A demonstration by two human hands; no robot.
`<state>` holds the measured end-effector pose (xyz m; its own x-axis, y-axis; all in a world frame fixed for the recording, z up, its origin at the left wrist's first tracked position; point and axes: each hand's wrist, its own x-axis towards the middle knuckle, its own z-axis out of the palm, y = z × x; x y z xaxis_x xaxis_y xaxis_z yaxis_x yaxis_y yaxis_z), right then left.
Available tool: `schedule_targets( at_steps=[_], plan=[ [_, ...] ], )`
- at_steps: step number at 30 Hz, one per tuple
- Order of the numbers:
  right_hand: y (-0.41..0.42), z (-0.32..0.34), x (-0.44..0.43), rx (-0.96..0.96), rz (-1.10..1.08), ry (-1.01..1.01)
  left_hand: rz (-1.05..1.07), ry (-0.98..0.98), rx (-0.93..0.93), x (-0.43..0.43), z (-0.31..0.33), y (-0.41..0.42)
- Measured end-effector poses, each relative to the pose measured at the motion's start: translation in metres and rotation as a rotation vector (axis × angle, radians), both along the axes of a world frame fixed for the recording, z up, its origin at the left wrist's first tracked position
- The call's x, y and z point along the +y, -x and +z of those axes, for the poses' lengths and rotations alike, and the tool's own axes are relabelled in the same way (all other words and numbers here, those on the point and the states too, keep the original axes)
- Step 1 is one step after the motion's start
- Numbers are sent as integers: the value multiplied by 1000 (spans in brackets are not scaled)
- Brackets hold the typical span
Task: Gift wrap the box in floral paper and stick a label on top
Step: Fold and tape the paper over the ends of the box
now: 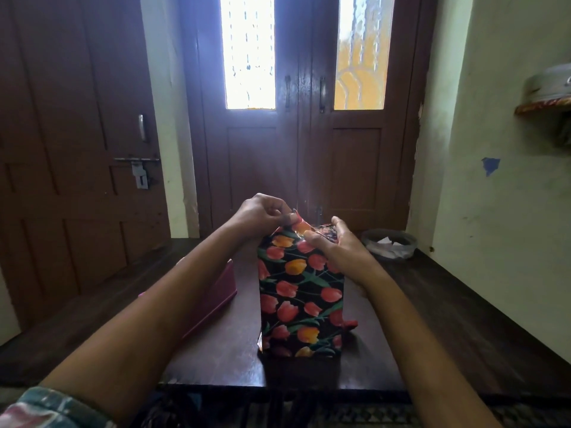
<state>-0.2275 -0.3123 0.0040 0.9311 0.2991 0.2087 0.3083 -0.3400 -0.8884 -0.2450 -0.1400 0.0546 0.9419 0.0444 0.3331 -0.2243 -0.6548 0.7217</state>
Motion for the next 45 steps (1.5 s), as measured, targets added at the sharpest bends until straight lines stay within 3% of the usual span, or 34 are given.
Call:
schedule_targets(
  at_steps=[8,12,18,26,28,32,38,41,45],
  plan=[
    [5,-10,-1,-4,4,-58,53,-69,77,-6,-2,-7],
    [10,-2,-3,-118,-5,116,80,-95,80,-5,0,-11],
    [9,12,-1,-456,-11,464,30,-190,-36,-1,-6,-10],
    [14,13,-2,-542,6,405,-52,-312,-214,7,-16,-8],
    [15,11,0,-508,24,418,-96,-265,-151,15,-19,-4],
    [20,13,6,-476,-13,400,-166,12,-16,21,-26,3],
    [26,16,23,-630,-86,757,-214,262,57,20,-23,13],
    [28,16,25,-639,-133,807,-61,343,35,38,-26,21],
    [33,18,27,-632,-149,833,300,16,87,79,-38,32]
  ],
)
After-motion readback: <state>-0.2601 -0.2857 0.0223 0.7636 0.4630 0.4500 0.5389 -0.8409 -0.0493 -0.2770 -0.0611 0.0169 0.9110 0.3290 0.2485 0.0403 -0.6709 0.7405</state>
